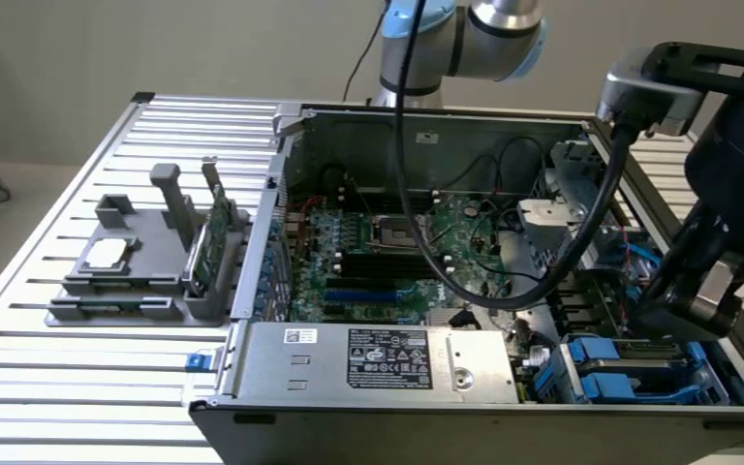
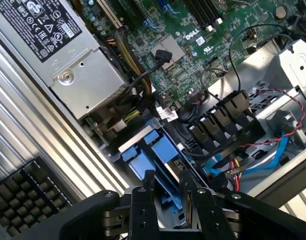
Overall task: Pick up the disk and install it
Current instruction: 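Insert the first disk wire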
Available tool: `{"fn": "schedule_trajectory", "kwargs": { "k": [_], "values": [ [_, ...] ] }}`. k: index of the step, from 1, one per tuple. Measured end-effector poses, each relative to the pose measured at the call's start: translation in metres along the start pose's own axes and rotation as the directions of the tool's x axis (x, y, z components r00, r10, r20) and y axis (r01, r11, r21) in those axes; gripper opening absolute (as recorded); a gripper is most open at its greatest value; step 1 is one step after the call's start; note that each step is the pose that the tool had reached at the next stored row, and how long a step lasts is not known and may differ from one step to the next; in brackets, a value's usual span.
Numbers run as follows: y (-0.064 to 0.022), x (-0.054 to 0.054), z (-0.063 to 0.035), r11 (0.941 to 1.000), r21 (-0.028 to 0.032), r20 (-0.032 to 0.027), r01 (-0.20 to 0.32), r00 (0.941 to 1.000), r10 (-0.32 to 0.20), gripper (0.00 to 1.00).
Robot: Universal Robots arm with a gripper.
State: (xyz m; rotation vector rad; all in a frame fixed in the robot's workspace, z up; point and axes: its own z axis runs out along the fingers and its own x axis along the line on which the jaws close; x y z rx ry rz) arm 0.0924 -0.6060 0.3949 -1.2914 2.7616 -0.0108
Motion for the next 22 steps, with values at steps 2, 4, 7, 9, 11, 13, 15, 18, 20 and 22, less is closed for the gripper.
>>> {"fn": "schedule_trajectory", "kwargs": {
  "k": [2,4,7,9,11,13,15,18,20,22],
  "values": [
    [0.0000,0.0000,0.0004,0.9994,0.0027,-0.0016,-0.033,0.9994,0.033,0.34],
    [0.0000,0.0001,0.0009,0.9978,0.0055,-0.0029,-0.066,0.9978,0.067,0.34],
    [0.0001,0.0001,0.0017,0.9931,0.0098,-0.0048,-0.117,0.9931,0.117,0.34],
    [0.0001,0.0002,0.0022,0.9886,0.0126,-0.0059,-0.150,0.9886,0.150,0.34],
    [0.0001,0.0002,0.0028,0.9829,0.0154,-0.0068,-0.184,0.9830,0.184,0.34],
    [0.0002,0.0003,0.0034,0.9760,0.0183,-0.0077,-0.217,0.9761,0.217,0.34],
    [0.0002,0.0003,0.0040,0.9681,0.0211,-0.0084,-0.250,0.9683,0.250,0.34],
    [0.0002,0.0004,0.0049,0.9544,0.0254,-0.0093,-0.298,0.9546,0.298,0.34],
    [0.0003,0.0005,0.0057,0.9437,0.0281,-0.0097,-0.330,0.9439,0.330,0.34],
    [0.0003,0.0005,0.0065,0.9329,0.0303,-0.0098,-0.359,0.9332,0.359,0.34]
  ]
}}
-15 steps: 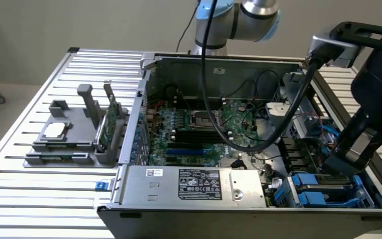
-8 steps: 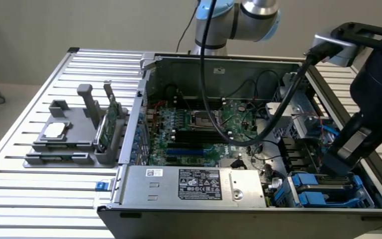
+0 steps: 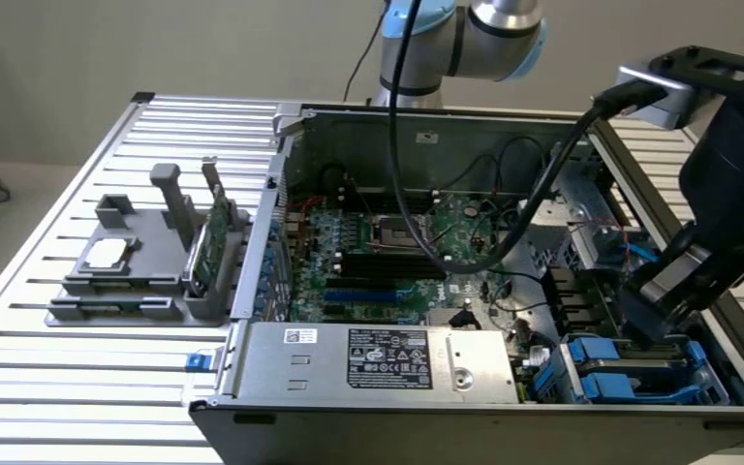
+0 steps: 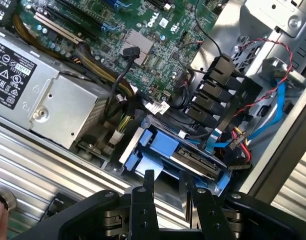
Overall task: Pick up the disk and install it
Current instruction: 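Insert the first disk wire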
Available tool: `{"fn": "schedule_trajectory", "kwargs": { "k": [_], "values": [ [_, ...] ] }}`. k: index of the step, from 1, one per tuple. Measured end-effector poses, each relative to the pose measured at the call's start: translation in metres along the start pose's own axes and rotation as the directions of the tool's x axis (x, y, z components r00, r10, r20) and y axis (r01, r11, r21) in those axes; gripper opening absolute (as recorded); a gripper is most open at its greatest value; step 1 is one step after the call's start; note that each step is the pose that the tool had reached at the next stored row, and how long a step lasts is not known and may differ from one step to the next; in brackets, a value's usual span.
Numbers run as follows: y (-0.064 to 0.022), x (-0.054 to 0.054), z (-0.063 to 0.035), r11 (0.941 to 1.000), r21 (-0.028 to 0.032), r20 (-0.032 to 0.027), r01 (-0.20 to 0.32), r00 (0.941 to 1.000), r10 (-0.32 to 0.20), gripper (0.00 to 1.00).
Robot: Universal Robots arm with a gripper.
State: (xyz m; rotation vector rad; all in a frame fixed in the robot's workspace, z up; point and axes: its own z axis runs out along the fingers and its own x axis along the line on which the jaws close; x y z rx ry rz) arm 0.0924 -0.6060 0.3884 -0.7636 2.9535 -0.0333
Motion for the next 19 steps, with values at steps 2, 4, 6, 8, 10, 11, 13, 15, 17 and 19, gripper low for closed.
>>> {"fn": "schedule_trajectory", "kwargs": {
  "k": [2,4,6,8,10,11,13,15,17,19],
  "values": [
    [0.0000,0.0001,0.0007,0.9996,0.0017,-0.0009,-0.029,0.9996,0.029,0.34],
    [0.0001,0.0001,0.0014,0.9983,0.0032,-0.0016,-0.058,0.9983,0.058,0.34],
    [0.0001,0.0002,0.0023,0.9963,0.0042,-0.0020,-0.086,0.9963,0.086,0.34],
    [0.0001,0.0003,0.0030,0.9937,0.0039,-0.0017,-0.112,0.9937,0.112,0.34],
    [0.0002,0.0004,0.0035,0.9907,0.0006,-0.0004,-0.136,0.9907,0.136,0.34],
    [0.0002,0.0004,0.0038,0.9890,-0.0023,0.0007,-0.148,0.9890,0.148,0.34],
    [0.0002,0.0004,0.0041,0.9853,-0.0087,0.0030,-0.171,0.9853,0.171,0.34],
    [0.0002,0.0004,0.0045,0.9809,-0.0178,0.0061,-0.194,0.9810,0.194,0.34],
    [0.0002,0.0005,0.0048,0.9763,-0.0324,0.0107,-0.214,0.9767,0.214,0.34],
    [0.0002,0.0004,0.0052,0.9712,-0.0490,0.0155,-0.233,0.9720,0.234,0.34]
  ]
}}
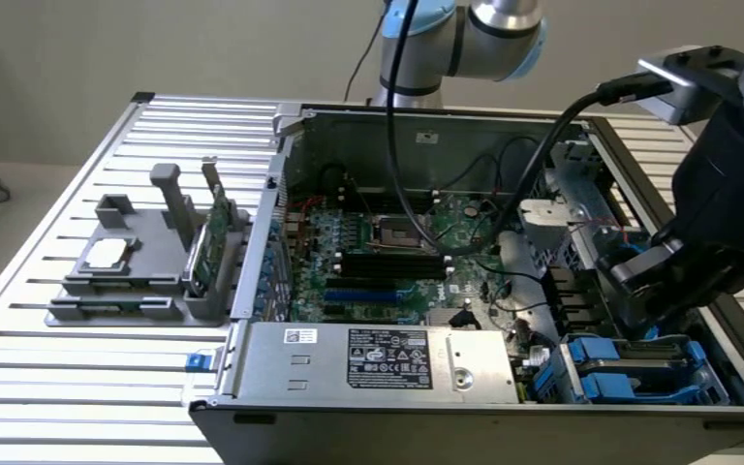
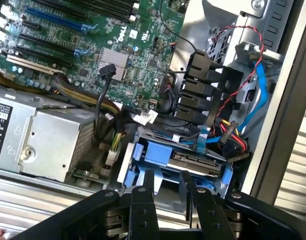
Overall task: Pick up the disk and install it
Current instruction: 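Insert the first disk wire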
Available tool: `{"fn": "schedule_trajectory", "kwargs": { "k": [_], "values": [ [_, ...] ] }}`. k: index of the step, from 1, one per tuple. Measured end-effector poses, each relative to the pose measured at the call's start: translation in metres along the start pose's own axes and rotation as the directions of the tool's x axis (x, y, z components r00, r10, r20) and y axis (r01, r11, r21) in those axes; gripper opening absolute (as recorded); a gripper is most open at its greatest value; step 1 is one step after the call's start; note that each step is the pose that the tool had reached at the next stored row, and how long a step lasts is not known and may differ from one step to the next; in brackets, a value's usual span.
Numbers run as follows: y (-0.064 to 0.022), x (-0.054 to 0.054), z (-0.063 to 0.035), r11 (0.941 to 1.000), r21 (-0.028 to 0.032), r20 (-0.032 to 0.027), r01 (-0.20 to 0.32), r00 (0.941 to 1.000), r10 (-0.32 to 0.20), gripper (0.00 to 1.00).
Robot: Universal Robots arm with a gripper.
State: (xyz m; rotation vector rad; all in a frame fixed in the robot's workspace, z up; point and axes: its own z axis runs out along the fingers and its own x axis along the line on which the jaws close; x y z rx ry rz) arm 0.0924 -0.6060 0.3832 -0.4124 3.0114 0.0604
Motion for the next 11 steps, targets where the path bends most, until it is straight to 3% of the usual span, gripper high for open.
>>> {"fn": "schedule_trajectory", "kwargs": {
  "k": [6,9,11],
  "values": [
    [0.0000,0.0001,0.0010,0.9969,-0.0486,0.0152,-0.062,0.9979,0.062,0.34],
    [-0.0001,0.0001,0.0013,0.9931,-0.0681,0.0208,-0.095,0.9951,0.097,0.34],
    [-0.0001,0.0001,0.0016,0.9899,-0.0780,0.0237,-0.119,0.9924,0.121,0.34]
  ]
}}
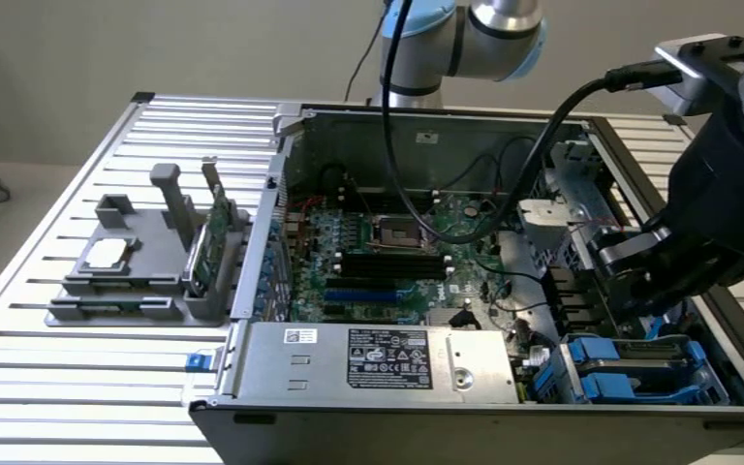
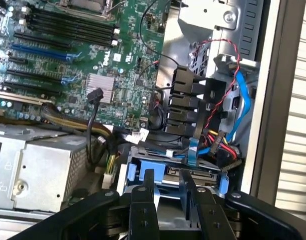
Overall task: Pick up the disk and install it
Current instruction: 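Insert the first disk wire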
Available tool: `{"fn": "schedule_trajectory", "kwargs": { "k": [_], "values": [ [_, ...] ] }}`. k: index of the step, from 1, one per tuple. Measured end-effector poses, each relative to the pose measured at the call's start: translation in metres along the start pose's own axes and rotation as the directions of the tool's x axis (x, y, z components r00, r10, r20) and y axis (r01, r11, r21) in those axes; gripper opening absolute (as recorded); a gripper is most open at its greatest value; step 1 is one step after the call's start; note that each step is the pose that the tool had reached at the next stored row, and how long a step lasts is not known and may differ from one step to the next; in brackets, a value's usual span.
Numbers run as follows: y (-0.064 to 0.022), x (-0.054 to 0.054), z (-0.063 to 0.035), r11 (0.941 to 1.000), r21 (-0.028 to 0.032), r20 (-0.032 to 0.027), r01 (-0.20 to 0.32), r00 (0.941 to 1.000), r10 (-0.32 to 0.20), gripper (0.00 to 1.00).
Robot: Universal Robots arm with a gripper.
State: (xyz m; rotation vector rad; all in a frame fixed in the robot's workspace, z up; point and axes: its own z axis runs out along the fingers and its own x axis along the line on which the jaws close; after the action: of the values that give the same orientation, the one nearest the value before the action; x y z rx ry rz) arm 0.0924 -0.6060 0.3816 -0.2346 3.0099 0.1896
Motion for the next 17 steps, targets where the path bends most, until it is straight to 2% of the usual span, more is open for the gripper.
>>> {"fn": "schedule_trajectory", "kwargs": {
  "k": [3,7,12,17],
  "values": [
    [-0.0001,0.0001,0.0005,0.9992,-0.0098,0.0065,-0.038,0.9993,0.038,0.34],
    [-0.0001,0.0002,0.0011,0.9958,-0.0181,0.0141,-0.089,0.9959,0.089,0.34],
    [-0.0002,0.0002,0.0016,0.9881,-0.0255,0.0228,-0.152,0.9880,0.152,0.34],
    [-0.0002,0.0001,0.0019,0.9799,-0.0346,0.0287,-0.197,0.9799,0.198,0.34]
  ]
}}
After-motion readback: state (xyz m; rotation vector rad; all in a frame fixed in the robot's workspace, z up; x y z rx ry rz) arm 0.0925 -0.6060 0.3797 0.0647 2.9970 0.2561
